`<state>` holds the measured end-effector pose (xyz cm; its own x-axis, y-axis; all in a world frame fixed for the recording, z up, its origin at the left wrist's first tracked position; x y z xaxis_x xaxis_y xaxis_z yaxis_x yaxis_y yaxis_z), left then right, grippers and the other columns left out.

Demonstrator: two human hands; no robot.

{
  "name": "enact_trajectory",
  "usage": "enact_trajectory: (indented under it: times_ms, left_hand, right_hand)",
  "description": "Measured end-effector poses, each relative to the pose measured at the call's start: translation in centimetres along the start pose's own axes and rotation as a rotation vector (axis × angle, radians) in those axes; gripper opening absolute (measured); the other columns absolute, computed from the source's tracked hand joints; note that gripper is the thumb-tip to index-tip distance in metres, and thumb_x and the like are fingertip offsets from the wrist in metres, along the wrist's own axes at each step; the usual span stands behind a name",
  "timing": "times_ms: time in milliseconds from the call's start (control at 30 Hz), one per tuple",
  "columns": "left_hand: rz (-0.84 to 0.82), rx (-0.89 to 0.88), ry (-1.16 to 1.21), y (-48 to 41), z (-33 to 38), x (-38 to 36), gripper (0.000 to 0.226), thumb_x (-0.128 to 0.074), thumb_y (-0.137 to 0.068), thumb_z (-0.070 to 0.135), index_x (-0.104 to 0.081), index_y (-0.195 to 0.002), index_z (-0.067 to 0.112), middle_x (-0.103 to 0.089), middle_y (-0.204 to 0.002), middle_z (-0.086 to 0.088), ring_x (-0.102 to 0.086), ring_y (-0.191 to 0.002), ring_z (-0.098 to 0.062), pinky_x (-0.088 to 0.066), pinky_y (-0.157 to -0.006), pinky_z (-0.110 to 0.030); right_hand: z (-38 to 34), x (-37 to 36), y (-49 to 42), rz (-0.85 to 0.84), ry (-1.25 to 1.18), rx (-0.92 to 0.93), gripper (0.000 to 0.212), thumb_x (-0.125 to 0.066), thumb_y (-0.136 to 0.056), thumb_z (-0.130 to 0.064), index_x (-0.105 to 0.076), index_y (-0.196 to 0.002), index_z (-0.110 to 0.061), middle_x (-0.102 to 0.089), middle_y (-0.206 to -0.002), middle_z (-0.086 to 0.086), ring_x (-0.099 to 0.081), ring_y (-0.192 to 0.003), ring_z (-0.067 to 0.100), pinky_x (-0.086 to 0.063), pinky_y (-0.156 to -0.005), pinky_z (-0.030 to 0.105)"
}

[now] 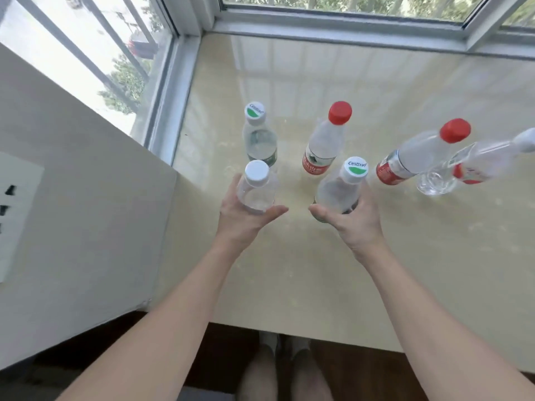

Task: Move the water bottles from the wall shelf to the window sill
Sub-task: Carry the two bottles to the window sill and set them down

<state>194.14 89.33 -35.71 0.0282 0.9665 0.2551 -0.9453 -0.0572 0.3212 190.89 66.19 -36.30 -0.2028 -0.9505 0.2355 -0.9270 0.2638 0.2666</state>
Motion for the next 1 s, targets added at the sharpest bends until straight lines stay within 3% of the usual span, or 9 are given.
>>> enact_trajectory:
  times_ms: [100, 267, 333, 433, 533, 633, 767, 933, 1000]
  left_hand:
    - [0.017, -0.038, -0.034, -0.5, -1.2, 0.1, 0.071, -0.096, -0.055, 0.029, -0.058, -0.115, 0.026, -0.067, -0.1, 0.021, -0.063, -0.102, -0.004, -0.051, -0.088, -0.022]
    - [0.004, -0.076, -0.088, -1.0, -2.3, 0.3, 0.071, -0.096, -0.054, 0.029, -0.055, -0.112, 0.032, -0.061, -0.091, 0.04, -0.058, -0.092, 0.011, -0.044, -0.079, -0.006]
    - [-0.003, -0.086, -0.071, -1.0, -2.5, 0.4, 0.075, -0.097, -0.051, 0.033, -0.055, -0.114, 0.031, -0.062, -0.093, 0.039, -0.058, -0.093, 0.011, -0.043, -0.079, -0.005]
    - [-0.045, -0.094, -0.075, -1.2, -2.9, 0.5, 0.085, -0.094, -0.046, 0.043, -0.054, -0.12, 0.028, -0.062, -0.097, 0.038, -0.059, -0.097, 0.009, -0.043, -0.081, -0.006]
    - [-0.122, -0.076, -0.128, -1.5, -3.9, 1.0, 0.086, -0.097, -0.053, 0.027, -0.052, -0.127, 0.026, -0.061, -0.099, 0.039, -0.058, -0.099, 0.009, -0.042, -0.082, -0.005]
    - [-0.199, -0.058, -0.184, -2.0, -5.0, 1.6, 0.084, -0.095, -0.059, 0.025, -0.052, -0.131, 0.028, -0.064, -0.108, 0.031, -0.059, -0.107, 0.004, -0.044, -0.088, -0.01]
    - [-0.233, -0.051, -0.236, -2.2, -5.6, 1.6, 0.075, -0.091, -0.065, 0.02, -0.056, -0.131, 0.022, -0.067, -0.117, 0.012, -0.06, -0.108, 0.0, -0.042, -0.085, -0.007]
    - [-0.236, -0.058, -0.264, -2.1, -5.7, 1.5, 0.072, -0.091, -0.064, 0.022, -0.058, -0.128, 0.022, -0.067, -0.115, 0.011, -0.06, -0.105, -0.001, -0.039, -0.08, -0.002]
    - [-0.224, -0.054, -0.265, -2.0, -5.7, 1.6, 0.072, -0.092, -0.062, 0.023, -0.059, -0.127, 0.022, -0.068, -0.113, 0.011, -0.062, -0.105, -0.002, -0.04, -0.079, -0.002]
  right_hand:
    - [1.5, -0.9, -0.4, 0.001, -0.013, -0.004, 0.071, -0.093, -0.06, -0.034, -0.057, -0.12, -0.027, -0.068, -0.112, -0.007, -0.066, -0.107, 0.014, -0.057, -0.089, 0.036]
    - [2.4, -1.2, -0.6, 0.013, 0.039, 0.027, 0.064, -0.094, -0.065, -0.018, -0.056, -0.116, -0.026, -0.066, -0.102, -0.018, -0.064, -0.098, 0.002, -0.054, -0.083, 0.022]
    - [2.7, -1.3, -0.5, 0.02, 0.066, 0.022, 0.066, -0.095, -0.063, -0.022, -0.056, -0.116, -0.026, -0.066, -0.103, -0.019, -0.064, -0.098, 0.001, -0.053, -0.083, 0.02]
    - [3.4, -1.5, -0.3, 0.013, 0.127, 0.002, 0.079, -0.093, -0.054, -0.045, -0.06, -0.123, -0.024, -0.069, -0.111, -0.012, -0.065, -0.106, 0.009, -0.052, -0.089, 0.024]
    - [4.2, -1.6, -0.1, 0.019, 0.164, -0.035, 0.074, -0.096, -0.056, -0.037, -0.061, -0.119, -0.022, -0.068, -0.107, -0.017, -0.065, -0.105, 0.012, -0.048, -0.086, 0.014]
    - [4.4, -1.7, 0.0, 0.026, 0.205, -0.041, 0.064, -0.096, -0.061, -0.025, -0.057, -0.113, -0.027, -0.061, -0.1, -0.027, -0.061, -0.098, 0.009, -0.038, -0.076, -0.002]
    - [4.3, -2.5, 0.1, 0.011, 0.213, -0.057, 0.062, -0.096, -0.061, -0.027, -0.059, -0.111, -0.027, -0.061, -0.098, -0.027, -0.06, -0.094, 0.005, -0.037, -0.074, -0.003]
    - [4.4, -2.7, 0.5, 0.006, 0.212, -0.072, 0.061, -0.096, -0.061, -0.028, -0.06, -0.109, -0.027, -0.062, -0.097, -0.026, -0.06, -0.088, -0.004, -0.038, -0.073, -0.003]
    - [4.5, -2.8, 0.5, 0.006, 0.213, -0.081, 0.061, -0.096, -0.061, -0.027, -0.06, -0.109, -0.027, -0.063, -0.097, -0.025, -0.061, -0.089, 0.001, -0.039, -0.074, -0.003]
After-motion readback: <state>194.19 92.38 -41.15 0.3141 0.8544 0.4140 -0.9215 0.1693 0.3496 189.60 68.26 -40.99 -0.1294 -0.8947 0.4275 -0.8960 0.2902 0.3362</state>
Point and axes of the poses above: each hand's wrist, its own y-axis away from the middle knuckle, its own x-axis out of the back of the hand, z = x × y, the point moved 7 cm from there along -y, towards the middle knuckle
